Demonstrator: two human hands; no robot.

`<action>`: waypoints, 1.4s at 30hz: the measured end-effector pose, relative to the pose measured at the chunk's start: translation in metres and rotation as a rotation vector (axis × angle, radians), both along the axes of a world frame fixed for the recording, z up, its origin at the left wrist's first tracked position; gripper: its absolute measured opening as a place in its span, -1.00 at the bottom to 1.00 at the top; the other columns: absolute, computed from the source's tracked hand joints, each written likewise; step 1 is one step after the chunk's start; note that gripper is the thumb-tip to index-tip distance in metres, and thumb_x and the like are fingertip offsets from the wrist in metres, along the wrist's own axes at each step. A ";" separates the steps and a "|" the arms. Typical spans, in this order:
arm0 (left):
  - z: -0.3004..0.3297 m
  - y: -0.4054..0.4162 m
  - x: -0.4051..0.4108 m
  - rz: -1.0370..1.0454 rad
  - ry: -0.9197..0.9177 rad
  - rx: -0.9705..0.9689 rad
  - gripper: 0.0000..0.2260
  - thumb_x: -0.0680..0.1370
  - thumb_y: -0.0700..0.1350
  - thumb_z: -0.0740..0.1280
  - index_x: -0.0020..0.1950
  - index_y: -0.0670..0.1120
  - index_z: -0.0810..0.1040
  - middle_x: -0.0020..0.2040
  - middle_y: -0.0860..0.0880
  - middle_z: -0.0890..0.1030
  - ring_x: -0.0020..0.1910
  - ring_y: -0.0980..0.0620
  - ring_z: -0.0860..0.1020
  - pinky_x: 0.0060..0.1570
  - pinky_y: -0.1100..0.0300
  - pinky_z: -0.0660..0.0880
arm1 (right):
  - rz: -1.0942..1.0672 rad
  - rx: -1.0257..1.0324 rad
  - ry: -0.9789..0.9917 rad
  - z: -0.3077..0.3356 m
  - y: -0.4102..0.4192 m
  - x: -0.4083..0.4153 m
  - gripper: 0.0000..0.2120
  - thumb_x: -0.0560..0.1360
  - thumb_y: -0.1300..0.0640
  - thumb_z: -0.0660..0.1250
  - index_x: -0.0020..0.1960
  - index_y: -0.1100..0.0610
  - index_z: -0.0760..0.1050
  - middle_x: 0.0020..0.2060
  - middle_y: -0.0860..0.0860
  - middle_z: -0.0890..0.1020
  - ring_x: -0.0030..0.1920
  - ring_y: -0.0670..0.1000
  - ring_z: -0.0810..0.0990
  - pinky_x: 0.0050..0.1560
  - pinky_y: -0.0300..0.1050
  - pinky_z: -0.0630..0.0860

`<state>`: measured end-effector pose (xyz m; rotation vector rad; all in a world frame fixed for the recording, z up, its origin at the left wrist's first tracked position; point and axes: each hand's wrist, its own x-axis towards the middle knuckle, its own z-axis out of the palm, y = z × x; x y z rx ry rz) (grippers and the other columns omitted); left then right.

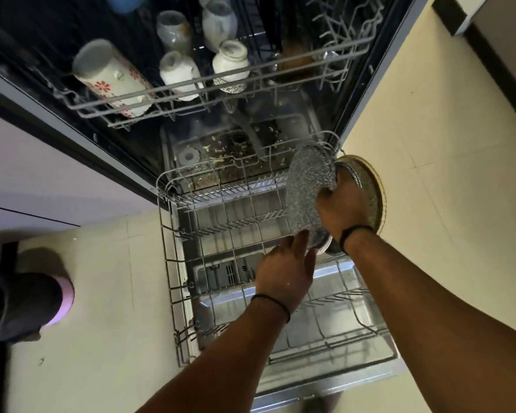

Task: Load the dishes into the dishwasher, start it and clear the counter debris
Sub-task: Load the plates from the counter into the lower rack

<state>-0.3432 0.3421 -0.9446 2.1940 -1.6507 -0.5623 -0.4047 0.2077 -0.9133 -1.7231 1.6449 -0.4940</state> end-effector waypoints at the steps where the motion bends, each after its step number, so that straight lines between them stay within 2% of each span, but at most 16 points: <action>1: 0.002 -0.001 0.002 0.005 0.008 0.021 -0.62 0.61 0.09 0.10 0.38 0.00 0.38 0.05 -0.09 0.62 -0.15 -0.13 0.62 -0.22 0.03 0.59 | 0.006 -0.022 0.026 0.001 -0.001 0.000 -0.60 0.51 0.23 0.21 0.35 0.13 0.38 -0.01 0.18 0.63 -0.05 0.23 0.59 -0.14 -0.05 0.45; 3: 0.004 -0.003 0.006 0.016 0.007 0.042 -0.65 0.63 0.05 0.13 0.41 0.02 0.36 0.09 -0.07 0.61 -0.11 -0.11 0.62 -0.16 0.03 0.58 | 0.036 -0.026 0.094 0.002 0.002 0.002 -0.56 0.54 0.22 0.21 0.42 0.13 0.32 0.01 0.22 0.63 -0.03 0.26 0.59 -0.09 -0.01 0.47; 7: 0.002 -0.010 0.008 0.044 0.012 0.041 -0.66 0.63 0.00 0.15 0.41 0.04 0.38 0.10 -0.05 0.63 -0.09 -0.10 0.63 -0.13 0.06 0.58 | -0.006 0.035 0.113 -0.007 0.003 0.003 -0.60 0.59 0.21 0.17 0.42 0.16 0.27 -0.02 0.23 0.62 -0.03 0.27 0.59 -0.16 -0.09 0.38; 10: -0.010 -0.008 0.010 0.048 0.021 0.072 -0.65 0.64 -0.03 0.13 0.44 0.04 0.35 0.15 -0.06 0.61 -0.04 -0.10 0.62 -0.06 0.04 0.58 | -0.025 0.125 0.128 -0.029 0.006 0.009 -0.63 0.61 0.18 0.16 0.40 0.15 0.25 -0.03 0.23 0.60 0.01 0.28 0.58 -0.08 0.02 0.48; 12: -0.017 -0.003 0.011 0.072 0.049 0.079 -0.64 0.64 -0.06 0.15 0.44 0.03 0.36 0.19 -0.08 0.60 0.02 -0.12 0.62 -0.01 0.02 0.58 | 0.020 0.168 0.174 -0.045 0.009 0.011 -0.62 0.61 0.21 0.13 0.41 0.15 0.21 0.02 0.26 0.59 0.05 0.30 0.57 -0.05 0.06 0.48; 14: -0.023 -0.001 0.012 0.078 0.061 0.079 -0.64 0.62 -0.08 0.16 0.42 0.02 0.39 0.19 -0.08 0.61 0.03 -0.14 0.62 -0.01 0.00 0.59 | 0.041 0.143 0.214 -0.053 0.007 0.011 -0.64 0.61 0.24 0.13 0.39 0.18 0.21 0.08 0.27 0.58 0.09 0.31 0.55 -0.06 0.06 0.47; 18: -0.029 0.005 0.014 0.128 0.045 0.099 -0.64 0.61 -0.05 0.12 0.39 -0.02 0.43 0.13 -0.12 0.63 0.01 -0.16 0.63 -0.03 0.01 0.59 | 0.125 0.029 0.344 -0.056 0.009 0.012 -0.59 0.58 0.27 0.19 0.41 0.22 0.23 0.21 0.29 0.48 0.17 0.33 0.50 0.09 0.14 0.50; 20: -0.026 0.006 0.013 0.156 0.053 0.148 -0.65 0.63 -0.06 0.15 0.42 0.00 0.38 0.16 -0.10 0.61 0.05 -0.14 0.61 0.00 0.02 0.58 | 0.160 -0.047 0.390 -0.054 0.016 0.008 -0.54 0.55 0.30 0.21 0.43 0.24 0.23 0.21 0.30 0.43 0.17 0.32 0.47 0.08 0.14 0.50; 23: -0.014 -0.001 0.014 0.160 0.062 0.198 -0.63 0.63 -0.06 0.14 0.45 0.02 0.33 0.17 -0.09 0.59 0.04 -0.12 0.60 -0.02 0.02 0.57 | 0.167 -0.138 0.412 -0.040 0.019 -0.002 -0.57 0.53 0.28 0.20 0.39 0.24 0.30 0.17 0.29 0.46 0.13 0.30 0.48 0.04 0.08 0.51; 28: 0.031 -0.017 0.020 0.166 0.004 0.235 -0.63 0.64 -0.09 0.10 0.46 0.05 0.28 0.16 -0.06 0.58 0.02 -0.06 0.59 -0.04 0.08 0.56 | 0.179 -0.171 0.315 0.010 0.018 -0.015 -0.63 0.52 0.26 0.22 0.31 0.16 0.47 0.15 0.21 0.58 0.14 0.25 0.55 0.17 0.05 0.48; 32: 0.080 -0.023 0.020 0.161 -0.032 0.223 -0.64 0.64 -0.11 0.10 0.45 0.04 0.29 0.18 -0.03 0.57 0.04 -0.01 0.57 -0.04 0.15 0.50 | 0.235 0.084 0.341 0.062 0.031 -0.022 -0.66 0.58 0.21 0.12 0.34 0.13 0.42 0.16 0.17 0.56 0.13 0.22 0.54 0.11 0.05 0.48; 34: 0.106 -0.020 0.021 0.147 -0.055 0.233 -0.64 0.64 -0.14 0.09 0.45 0.03 0.30 0.19 -0.04 0.57 0.03 0.01 0.57 -0.06 0.18 0.50 | 0.286 0.099 0.398 0.092 0.042 -0.026 -0.68 0.59 0.20 0.11 0.32 0.13 0.41 0.16 0.16 0.55 0.12 0.20 0.54 0.08 0.04 0.49; 37: 0.151 -0.014 0.038 0.145 -0.127 0.216 -0.63 0.63 -0.11 0.08 0.45 0.00 0.26 0.29 -0.05 0.48 0.10 -0.01 0.53 -0.02 0.17 0.49 | 0.337 0.060 0.422 0.137 0.047 -0.029 -0.68 0.59 0.22 0.12 0.33 0.13 0.39 0.19 0.14 0.52 0.17 0.18 0.52 0.14 0.01 0.48; 39: 0.187 -0.006 0.052 0.139 -0.185 0.187 -0.61 0.62 -0.11 0.09 0.46 -0.02 0.25 0.36 -0.05 0.41 0.18 -0.02 0.48 0.10 0.16 0.45 | 0.387 -0.074 0.403 0.167 0.053 -0.029 -0.69 0.53 0.25 0.27 0.27 0.18 0.47 0.17 0.16 0.55 0.18 0.22 0.53 0.21 0.06 0.47; 41: 0.230 0.003 0.066 0.137 -0.248 0.142 -0.60 0.61 -0.10 0.09 0.46 -0.04 0.26 0.38 -0.06 0.38 0.24 -0.04 0.45 0.19 0.12 0.40 | 0.432 -0.191 0.392 0.195 0.053 -0.030 -0.64 0.37 0.23 0.49 0.16 0.21 0.57 0.09 0.18 0.62 0.10 0.25 0.60 0.14 0.12 0.54; 42: 0.251 0.008 0.072 0.147 -0.270 0.115 -0.60 0.60 -0.09 0.10 0.46 -0.04 0.27 0.38 -0.06 0.38 0.25 -0.04 0.44 0.20 0.11 0.39 | 0.444 -0.226 0.388 0.211 0.052 -0.028 -0.59 0.33 0.21 0.53 0.16 0.21 0.58 0.09 0.18 0.63 0.09 0.24 0.62 0.11 0.13 0.57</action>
